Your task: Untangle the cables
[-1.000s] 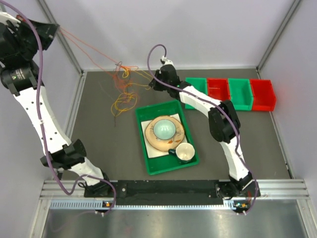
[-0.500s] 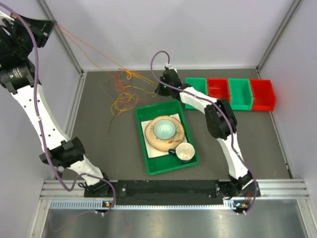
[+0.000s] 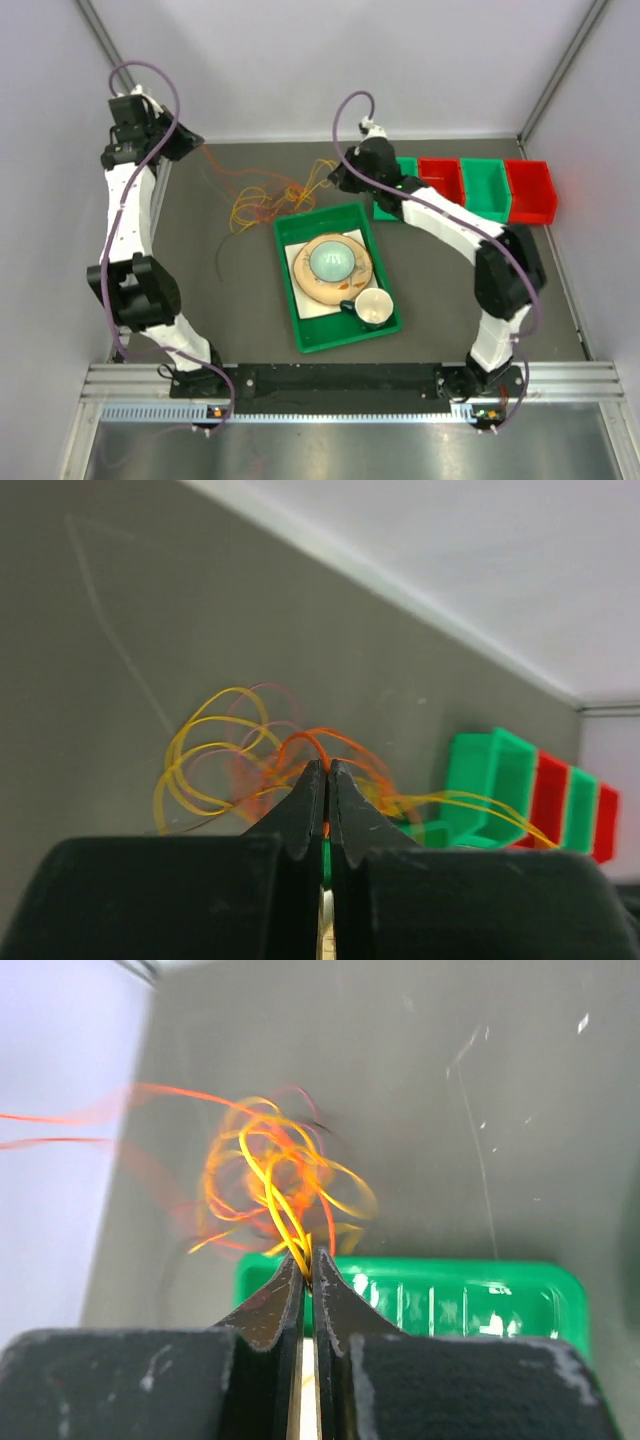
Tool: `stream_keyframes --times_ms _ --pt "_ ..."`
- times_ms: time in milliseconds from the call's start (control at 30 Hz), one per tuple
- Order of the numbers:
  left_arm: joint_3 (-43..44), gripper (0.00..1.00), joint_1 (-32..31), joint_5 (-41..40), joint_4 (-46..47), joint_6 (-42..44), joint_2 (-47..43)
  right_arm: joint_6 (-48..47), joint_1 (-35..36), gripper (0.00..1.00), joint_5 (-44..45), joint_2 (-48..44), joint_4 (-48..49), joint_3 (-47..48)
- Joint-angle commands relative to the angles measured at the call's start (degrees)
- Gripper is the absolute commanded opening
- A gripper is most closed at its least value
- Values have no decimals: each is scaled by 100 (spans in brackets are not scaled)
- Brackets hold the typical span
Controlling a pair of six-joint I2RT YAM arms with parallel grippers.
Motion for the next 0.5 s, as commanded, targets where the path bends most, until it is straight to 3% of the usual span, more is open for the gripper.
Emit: stream_keyframes --times_ms 0,200,233,300,333,400,467 --pt "-332 0 -168 -927 69 568 223 -277 46 0 151 -1223 553 -651" --pt "-527 0 -185 -1665 25 726 636 -629 46 0 -393 -1832 1 -899" --pt "-518 5 -185 -1622 16 761 689 -673 46 0 -481 -1806 -140 -689" --pt "-483 28 -238 -1038 8 814 698 -743 46 0 -754 -1692 -377 -442" --pt "-526 76 -273 -711 86 814 585 -779 63 0 -946 -1639 -474 -102" --pt "-823 99 -404 393 697 788 356 -857 133 0 -1132 -1481 -677 269" --pt "-1088 99 -580 1038 1244 587 -48 -876 143 0 -1510 -1375 -721 682"
